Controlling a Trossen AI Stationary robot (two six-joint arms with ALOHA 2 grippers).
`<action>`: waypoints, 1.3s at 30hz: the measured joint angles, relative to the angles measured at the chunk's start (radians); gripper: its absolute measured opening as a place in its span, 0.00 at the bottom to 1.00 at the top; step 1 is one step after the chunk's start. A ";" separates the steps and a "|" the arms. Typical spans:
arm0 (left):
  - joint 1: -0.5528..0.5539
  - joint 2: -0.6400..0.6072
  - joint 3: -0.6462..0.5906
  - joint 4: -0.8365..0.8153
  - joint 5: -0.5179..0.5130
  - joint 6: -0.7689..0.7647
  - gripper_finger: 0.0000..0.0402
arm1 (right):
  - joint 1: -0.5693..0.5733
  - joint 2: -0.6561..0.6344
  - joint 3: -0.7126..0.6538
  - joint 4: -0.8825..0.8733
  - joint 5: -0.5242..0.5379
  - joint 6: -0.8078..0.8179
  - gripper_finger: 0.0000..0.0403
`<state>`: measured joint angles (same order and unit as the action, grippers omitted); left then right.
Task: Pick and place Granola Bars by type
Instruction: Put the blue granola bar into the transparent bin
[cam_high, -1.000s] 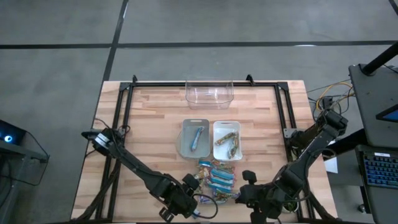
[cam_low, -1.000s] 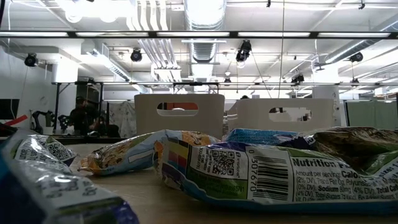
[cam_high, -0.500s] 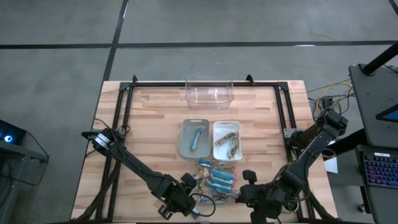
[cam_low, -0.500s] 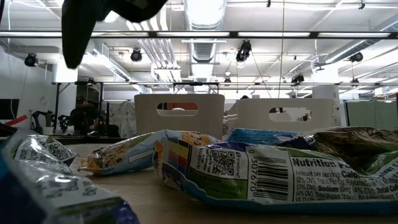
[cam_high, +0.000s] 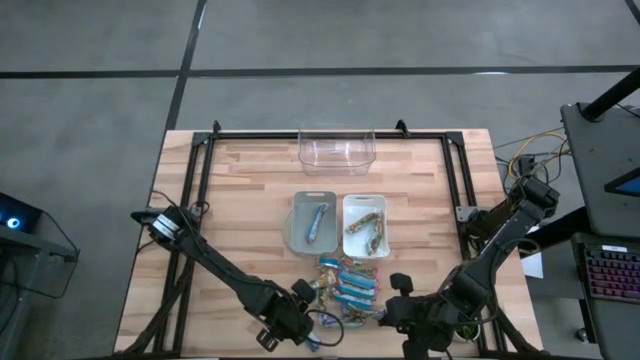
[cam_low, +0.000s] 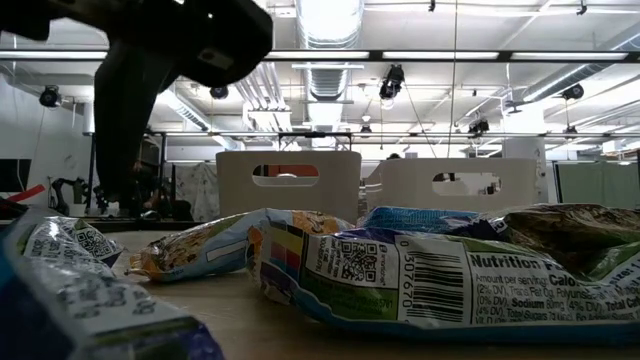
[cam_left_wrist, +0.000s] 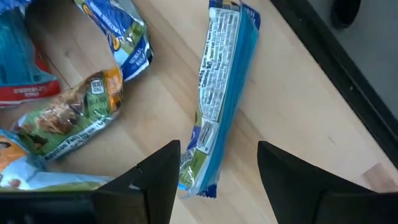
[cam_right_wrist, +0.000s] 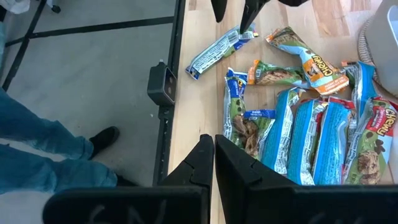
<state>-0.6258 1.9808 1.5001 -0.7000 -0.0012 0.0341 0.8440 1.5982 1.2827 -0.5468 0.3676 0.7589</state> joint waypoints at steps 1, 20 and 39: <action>0.000 0.000 -0.006 0.004 0.000 0.000 0.49 | 0.000 0.000 0.000 0.000 0.000 0.000 0.02; 0.011 0.000 -0.084 0.106 -0.027 0.023 0.49 | -0.001 0.000 -0.008 -0.004 0.001 0.000 0.02; 0.024 0.000 -0.115 0.126 -0.018 0.058 0.49 | -0.005 0.002 -0.010 -0.003 0.001 0.000 0.02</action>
<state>-0.6022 1.9804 1.3849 -0.5739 -0.0193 0.0921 0.8394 1.6001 1.2732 -0.5499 0.3683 0.7593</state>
